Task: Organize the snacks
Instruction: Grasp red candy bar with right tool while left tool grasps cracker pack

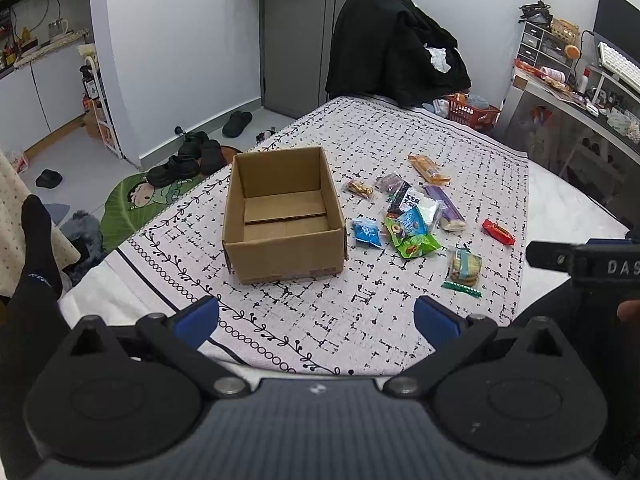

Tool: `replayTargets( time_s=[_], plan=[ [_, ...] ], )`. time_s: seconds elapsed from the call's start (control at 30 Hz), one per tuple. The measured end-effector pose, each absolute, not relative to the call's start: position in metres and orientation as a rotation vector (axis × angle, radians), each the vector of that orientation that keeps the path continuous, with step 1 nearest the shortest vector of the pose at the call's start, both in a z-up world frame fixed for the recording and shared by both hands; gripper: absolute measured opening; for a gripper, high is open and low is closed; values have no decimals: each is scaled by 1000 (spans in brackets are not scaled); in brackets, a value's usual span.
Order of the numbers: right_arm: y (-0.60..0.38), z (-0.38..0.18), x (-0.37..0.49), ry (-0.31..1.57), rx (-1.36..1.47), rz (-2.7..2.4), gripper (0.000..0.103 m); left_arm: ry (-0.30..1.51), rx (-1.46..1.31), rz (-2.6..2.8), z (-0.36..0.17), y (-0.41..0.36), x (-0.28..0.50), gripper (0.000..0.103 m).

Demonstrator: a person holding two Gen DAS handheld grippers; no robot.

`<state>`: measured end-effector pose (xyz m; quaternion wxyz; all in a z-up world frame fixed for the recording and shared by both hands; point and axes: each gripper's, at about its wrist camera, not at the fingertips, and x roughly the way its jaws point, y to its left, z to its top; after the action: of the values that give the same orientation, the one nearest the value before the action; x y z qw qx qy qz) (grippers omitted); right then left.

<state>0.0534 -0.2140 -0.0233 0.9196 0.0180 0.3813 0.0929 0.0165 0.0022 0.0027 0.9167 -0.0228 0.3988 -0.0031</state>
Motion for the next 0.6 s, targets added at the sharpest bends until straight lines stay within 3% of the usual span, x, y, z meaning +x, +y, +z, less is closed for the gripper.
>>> replayTargets(
  time_s=[0.27,0.37,0.5,0.6],
  plan=[
    [-240,-30,82,777,59,163,102,818,-100,-39,-3,-7,44,103],
    [-251,-38,96,801,79,159,97,821,-113,-72,-8,-16,56,101],
    [-262,-52,114,852,128,167,82,833,-115,-103,-17,-33,74,97],
    [-272,-62,128,872,168,161,81,863,-122,-138,-25,-47,89,93]
  ],
)
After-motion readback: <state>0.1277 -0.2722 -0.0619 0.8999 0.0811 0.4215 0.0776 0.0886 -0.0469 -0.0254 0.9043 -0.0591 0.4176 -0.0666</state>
